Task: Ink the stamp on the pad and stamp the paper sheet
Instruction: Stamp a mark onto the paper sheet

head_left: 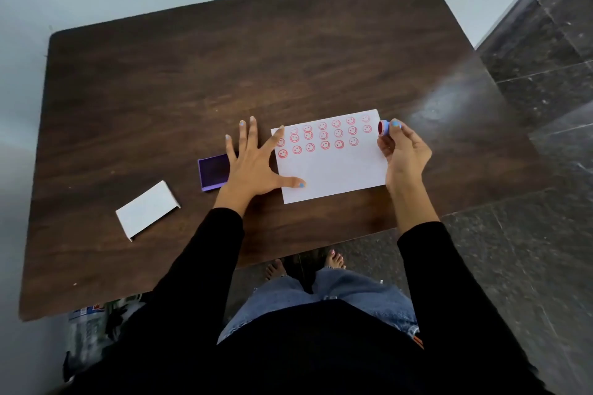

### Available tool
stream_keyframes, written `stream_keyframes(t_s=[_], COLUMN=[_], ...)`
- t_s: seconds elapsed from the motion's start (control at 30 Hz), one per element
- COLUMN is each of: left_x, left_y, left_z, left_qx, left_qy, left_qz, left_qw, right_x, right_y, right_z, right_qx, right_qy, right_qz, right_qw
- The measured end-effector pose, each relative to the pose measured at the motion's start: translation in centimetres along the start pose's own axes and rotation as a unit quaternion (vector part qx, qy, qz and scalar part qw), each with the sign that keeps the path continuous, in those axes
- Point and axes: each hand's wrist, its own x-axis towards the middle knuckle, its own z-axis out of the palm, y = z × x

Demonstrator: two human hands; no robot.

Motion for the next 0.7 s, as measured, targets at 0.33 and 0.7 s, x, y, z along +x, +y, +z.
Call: stream_keyframes(t_s=[0.33,0.7], left_x=[0.0,0.0], left_y=[-0.2,-0.2], left_z=[0.3,0.3], left_qx=[0.004,0.007], left_qy=[-0.004,0.01], left_qz=[-0.002,-0.005], left_qw=[1.0,1.0], right_x=[0.4,0.1], right_y=[1.5,2.1], right_z=[-0.2,-0.6], right_qx=[-0.213,-0.312], right_qy=[0.013,-0.036], right_qz=[-0.201,-0.275], right_qw=[0.956,0.909])
